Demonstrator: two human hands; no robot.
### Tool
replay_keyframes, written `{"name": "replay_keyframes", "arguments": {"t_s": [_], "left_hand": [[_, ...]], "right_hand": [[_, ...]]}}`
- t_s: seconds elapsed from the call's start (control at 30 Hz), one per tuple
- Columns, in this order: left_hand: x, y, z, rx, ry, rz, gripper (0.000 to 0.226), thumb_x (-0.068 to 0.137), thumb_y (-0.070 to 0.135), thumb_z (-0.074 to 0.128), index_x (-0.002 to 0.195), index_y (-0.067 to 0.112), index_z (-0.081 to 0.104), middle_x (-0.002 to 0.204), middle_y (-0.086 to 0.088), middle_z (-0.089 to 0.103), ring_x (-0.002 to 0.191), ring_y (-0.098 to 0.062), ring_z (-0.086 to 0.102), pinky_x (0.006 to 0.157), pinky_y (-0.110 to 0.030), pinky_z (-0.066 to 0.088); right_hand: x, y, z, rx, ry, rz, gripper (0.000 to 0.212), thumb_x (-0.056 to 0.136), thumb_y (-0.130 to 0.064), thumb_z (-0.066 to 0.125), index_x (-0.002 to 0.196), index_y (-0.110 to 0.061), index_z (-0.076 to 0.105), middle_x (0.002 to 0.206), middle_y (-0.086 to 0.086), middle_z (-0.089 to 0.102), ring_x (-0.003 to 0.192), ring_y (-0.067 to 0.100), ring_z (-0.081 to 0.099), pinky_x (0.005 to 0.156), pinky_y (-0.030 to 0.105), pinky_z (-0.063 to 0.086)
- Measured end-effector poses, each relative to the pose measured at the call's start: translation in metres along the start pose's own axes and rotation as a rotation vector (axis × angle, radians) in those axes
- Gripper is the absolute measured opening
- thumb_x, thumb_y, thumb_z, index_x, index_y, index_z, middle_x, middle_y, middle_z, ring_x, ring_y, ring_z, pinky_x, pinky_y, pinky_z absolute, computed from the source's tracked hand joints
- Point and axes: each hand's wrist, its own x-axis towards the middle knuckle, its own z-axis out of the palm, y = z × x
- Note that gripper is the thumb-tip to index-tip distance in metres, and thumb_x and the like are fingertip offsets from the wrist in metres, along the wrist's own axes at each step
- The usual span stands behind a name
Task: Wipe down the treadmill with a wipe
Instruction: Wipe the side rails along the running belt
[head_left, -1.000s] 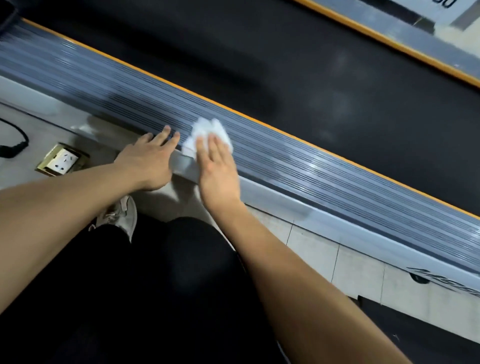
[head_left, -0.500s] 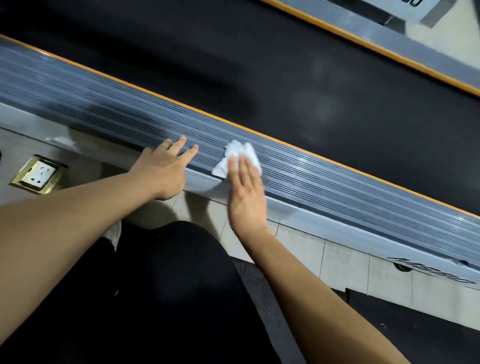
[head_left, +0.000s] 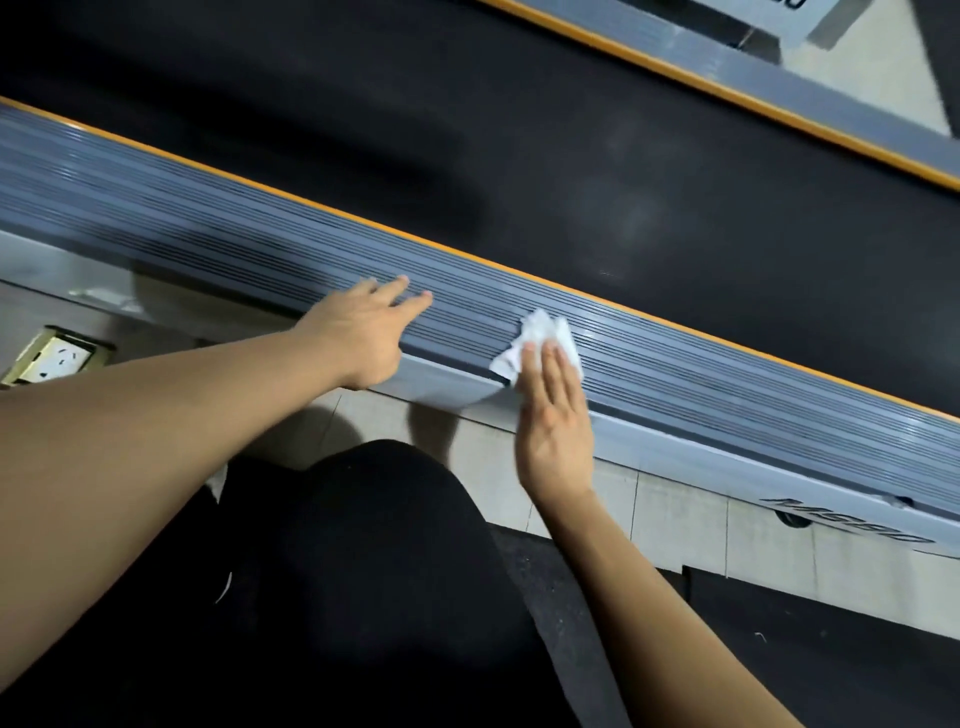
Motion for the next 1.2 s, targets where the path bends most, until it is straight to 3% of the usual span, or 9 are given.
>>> {"name": "replay_keyframes", "arguments": {"t_s": [0.13,0.33,0.47,0.67,0.77,0.87,1.0,1.1,1.2], "left_hand": [[0.010,0.045,0.009,0.048,-0.105,0.111,0.079,0.102,0.016,0.038,0.162,0.034,-0.011,0.170,0.001,-0.019,0.158,-0.029,-0.005,0.127,-0.049,0.013],[0.012,0.056,0.021,0.068,-0.156,0.024,0.098,0.095,0.006,0.042,0.156,0.038,-0.028,0.163,0.002,-0.035,0.156,-0.029,-0.019,0.128,-0.047,0.000],[0.013,0.059,0.021,0.050,-0.166,-0.001,0.095,0.098,0.014,0.045,0.156,0.040,-0.027,0.163,0.004,-0.036,0.156,-0.027,-0.021,0.128,-0.047,-0.002],[0.013,0.053,0.023,0.031,-0.135,0.022,0.085,0.103,0.029,0.046,0.159,0.038,-0.018,0.166,0.003,-0.031,0.157,-0.028,-0.016,0.128,-0.044,-0.001],[0.012,0.051,0.026,0.000,-0.107,0.029,0.090,0.101,0.027,0.047,0.157,0.042,-0.022,0.166,0.005,-0.030,0.157,-0.028,-0.016,0.128,-0.045,-0.001],[0.011,0.053,0.028,-0.025,-0.106,0.020,0.092,0.100,0.024,0.047,0.157,0.043,-0.022,0.165,0.006,-0.032,0.156,-0.028,-0.018,0.128,-0.045,-0.004],[0.012,0.055,0.027,-0.005,-0.113,0.012,0.094,0.098,0.025,0.049,0.157,0.042,-0.023,0.165,0.004,-0.032,0.156,-0.029,-0.018,0.127,-0.047,-0.003],[0.013,0.063,0.026,-0.001,-0.119,-0.023,0.097,0.098,0.028,0.052,0.157,0.041,-0.024,0.165,0.003,-0.032,0.156,-0.030,-0.018,0.127,-0.049,-0.002],[0.014,0.066,0.026,-0.003,-0.111,-0.051,0.097,0.098,0.030,0.054,0.158,0.041,-0.021,0.167,0.003,-0.029,0.157,-0.030,-0.015,0.127,-0.051,0.001]], "right_hand": [[-0.017,0.046,-0.021,-0.090,0.033,0.107,0.061,0.100,0.001,0.038,0.158,-0.007,0.026,0.162,0.015,0.031,0.154,0.027,0.019,0.122,0.047,0.025],[0.006,0.030,-0.012,-0.061,0.025,0.214,0.074,0.085,-0.006,0.029,0.158,-0.004,0.022,0.161,0.024,0.030,0.154,0.033,0.019,0.125,0.045,0.016],[0.075,0.001,0.003,0.006,-0.098,0.051,0.075,0.084,-0.022,0.019,0.150,0.011,0.032,0.146,0.033,0.044,0.145,0.044,0.033,0.122,0.051,0.022],[0.118,-0.012,0.024,0.032,-0.190,-0.227,0.063,0.086,-0.004,0.057,0.147,0.005,0.042,0.147,0.023,0.049,0.145,0.038,0.035,0.120,0.046,0.030],[0.103,0.030,0.009,0.010,-0.031,-0.067,0.056,0.094,-0.003,0.045,0.149,-0.008,0.043,0.155,0.016,0.042,0.151,0.029,0.026,0.118,0.035,0.033],[0.081,0.081,-0.012,-0.046,0.095,0.133,0.057,0.093,-0.004,0.030,0.149,-0.010,0.042,0.153,0.014,0.044,0.153,0.029,0.021,0.116,0.040,0.035],[0.076,0.091,-0.026,-0.027,0.152,0.366,0.062,0.084,0.008,0.034,0.144,-0.004,0.043,0.144,0.016,0.048,0.149,0.034,0.025,0.112,0.044,0.039],[0.092,0.045,-0.009,0.071,0.095,0.191,0.061,0.089,0.004,0.038,0.150,-0.004,0.039,0.143,0.019,0.049,0.140,0.036,0.038,0.114,0.043,0.037],[0.101,-0.001,0.012,0.153,-0.066,-0.049,0.057,0.098,-0.001,0.046,0.154,-0.008,0.037,0.155,0.016,0.041,0.149,0.030,0.029,0.120,0.038,0.030]]}}
